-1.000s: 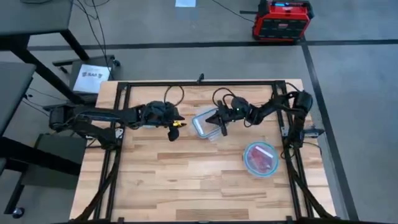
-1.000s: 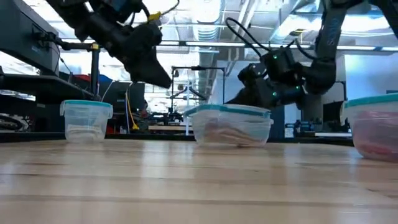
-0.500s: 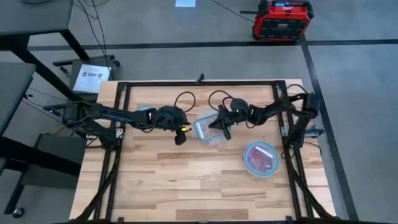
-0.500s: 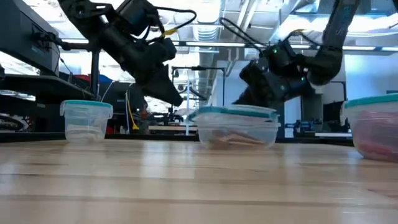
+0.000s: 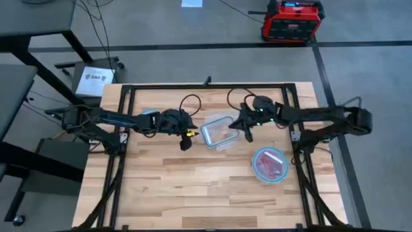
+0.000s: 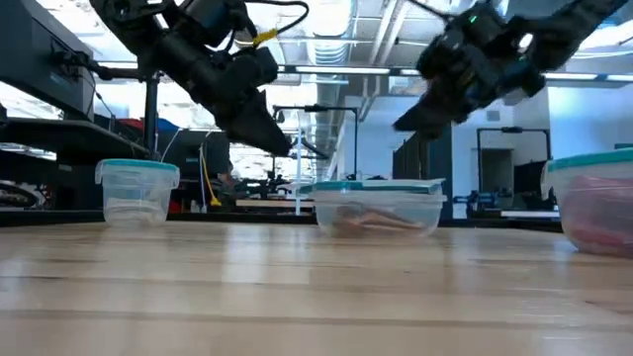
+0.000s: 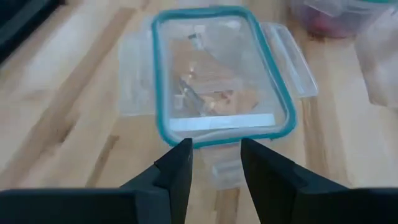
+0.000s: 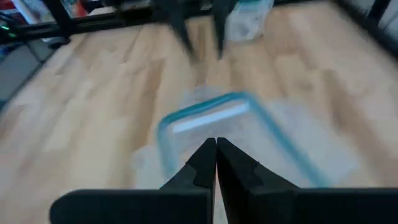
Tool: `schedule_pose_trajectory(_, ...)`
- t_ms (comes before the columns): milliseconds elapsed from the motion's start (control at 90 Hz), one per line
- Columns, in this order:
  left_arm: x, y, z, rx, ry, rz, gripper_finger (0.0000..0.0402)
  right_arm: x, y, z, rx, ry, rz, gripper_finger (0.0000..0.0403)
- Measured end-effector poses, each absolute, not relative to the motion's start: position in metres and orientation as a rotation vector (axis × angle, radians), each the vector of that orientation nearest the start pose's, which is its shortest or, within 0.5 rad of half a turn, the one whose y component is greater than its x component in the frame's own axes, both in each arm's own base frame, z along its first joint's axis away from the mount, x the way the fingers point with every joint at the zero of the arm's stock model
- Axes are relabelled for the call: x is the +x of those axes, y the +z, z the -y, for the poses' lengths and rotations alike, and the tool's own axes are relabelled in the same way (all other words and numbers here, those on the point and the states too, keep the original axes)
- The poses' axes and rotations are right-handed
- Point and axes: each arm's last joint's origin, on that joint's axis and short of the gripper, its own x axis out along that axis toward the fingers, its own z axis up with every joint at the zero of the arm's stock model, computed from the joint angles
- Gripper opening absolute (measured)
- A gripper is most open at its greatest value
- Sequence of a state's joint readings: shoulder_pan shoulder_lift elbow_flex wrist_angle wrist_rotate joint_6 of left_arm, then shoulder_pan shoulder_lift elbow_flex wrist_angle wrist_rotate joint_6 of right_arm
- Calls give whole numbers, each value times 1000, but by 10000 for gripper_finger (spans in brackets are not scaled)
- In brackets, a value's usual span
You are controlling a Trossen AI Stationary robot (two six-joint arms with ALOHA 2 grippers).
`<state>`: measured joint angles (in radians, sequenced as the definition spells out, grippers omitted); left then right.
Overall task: Sort candy
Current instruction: Close the rectangular transparent bin
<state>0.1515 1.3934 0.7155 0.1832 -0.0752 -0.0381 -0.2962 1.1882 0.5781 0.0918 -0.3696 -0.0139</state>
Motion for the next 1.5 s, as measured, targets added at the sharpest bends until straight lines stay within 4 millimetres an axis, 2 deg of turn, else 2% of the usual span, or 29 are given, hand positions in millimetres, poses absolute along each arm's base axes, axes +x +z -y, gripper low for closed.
schedule_pose_trajectory(89,279,216,-49,-57,254,-478,123,223,208,35,207,61,-610,0)
schedule_pose_trajectory(189,279,217,-54,-67,275,-472,123,217,201,12,227,-42,-739,0)
schedule_pose_trajectory(333,278,210,-53,-69,275,-529,123,203,189,-6,193,-230,-908,0)
schedule_pose_trajectory(433,277,209,-51,-68,266,-547,123,194,181,-7,132,-282,-994,0)
schedule_pose_trajectory(533,277,208,-47,-67,256,-563,123,187,164,-3,103,-280,-1007,0)
schedule_pose_trajectory(667,277,208,-43,-65,241,-565,123,187,143,6,115,-290,-810,0)
schedule_pose_trajectory(778,278,208,-42,-65,238,-554,123,180,130,17,82,-328,-713,0)
schedule_pose_trajectory(900,278,208,-42,-63,238,-560,123,179,129,26,90,-370,-689,0)
schedule_pose_trajectory(1089,278,208,-42,-63,239,-560,123,180,130,28,64,-356,-692,0)
schedule_pose_trajectory(1256,278,209,-42,-63,239,-552,123,178,131,38,68,-429,-713,0)
schedule_pose_trajectory(1422,278,208,-42,-61,239,-557,123,190,157,36,136,-392,-712,0)
schedule_pose_trajectory(1500,278,208,-42,-52,236,-563,123,195,178,33,158,-368,-738,0)
